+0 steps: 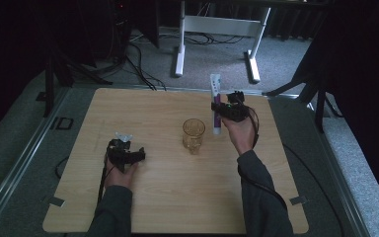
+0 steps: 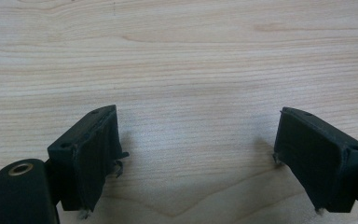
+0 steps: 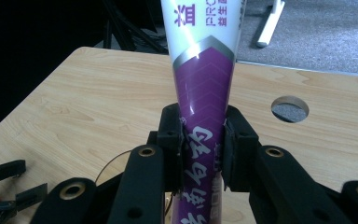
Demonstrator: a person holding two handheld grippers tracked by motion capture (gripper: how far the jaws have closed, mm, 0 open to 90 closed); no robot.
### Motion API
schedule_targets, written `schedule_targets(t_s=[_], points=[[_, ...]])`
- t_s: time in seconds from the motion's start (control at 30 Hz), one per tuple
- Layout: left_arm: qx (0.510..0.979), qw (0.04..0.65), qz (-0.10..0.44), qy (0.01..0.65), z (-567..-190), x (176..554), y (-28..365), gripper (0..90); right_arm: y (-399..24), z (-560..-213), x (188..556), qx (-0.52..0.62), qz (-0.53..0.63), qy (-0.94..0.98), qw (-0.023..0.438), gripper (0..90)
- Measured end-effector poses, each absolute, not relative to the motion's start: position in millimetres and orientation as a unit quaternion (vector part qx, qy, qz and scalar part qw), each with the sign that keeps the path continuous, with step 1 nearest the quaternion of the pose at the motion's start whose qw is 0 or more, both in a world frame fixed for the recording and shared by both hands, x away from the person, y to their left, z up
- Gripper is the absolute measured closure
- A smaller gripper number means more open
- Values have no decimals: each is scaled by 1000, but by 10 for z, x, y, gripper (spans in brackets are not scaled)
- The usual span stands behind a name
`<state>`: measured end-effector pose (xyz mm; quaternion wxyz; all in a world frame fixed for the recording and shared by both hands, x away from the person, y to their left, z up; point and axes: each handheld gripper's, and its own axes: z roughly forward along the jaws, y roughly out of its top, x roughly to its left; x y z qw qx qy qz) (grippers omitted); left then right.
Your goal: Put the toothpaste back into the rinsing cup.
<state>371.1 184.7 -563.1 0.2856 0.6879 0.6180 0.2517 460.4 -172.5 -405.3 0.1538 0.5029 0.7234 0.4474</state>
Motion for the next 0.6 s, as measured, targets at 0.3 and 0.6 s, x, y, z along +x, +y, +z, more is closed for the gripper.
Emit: schedule_targets(t_s=[0.3,0.6], points=[[687,286,252,618,-5631,3711,1847,142,-1675,-4059,4620,501,451,723,153,728],[687,287,252,619,-5632,3712,1846,141,-1631,-4061,4635,497,455,722,154,728]])
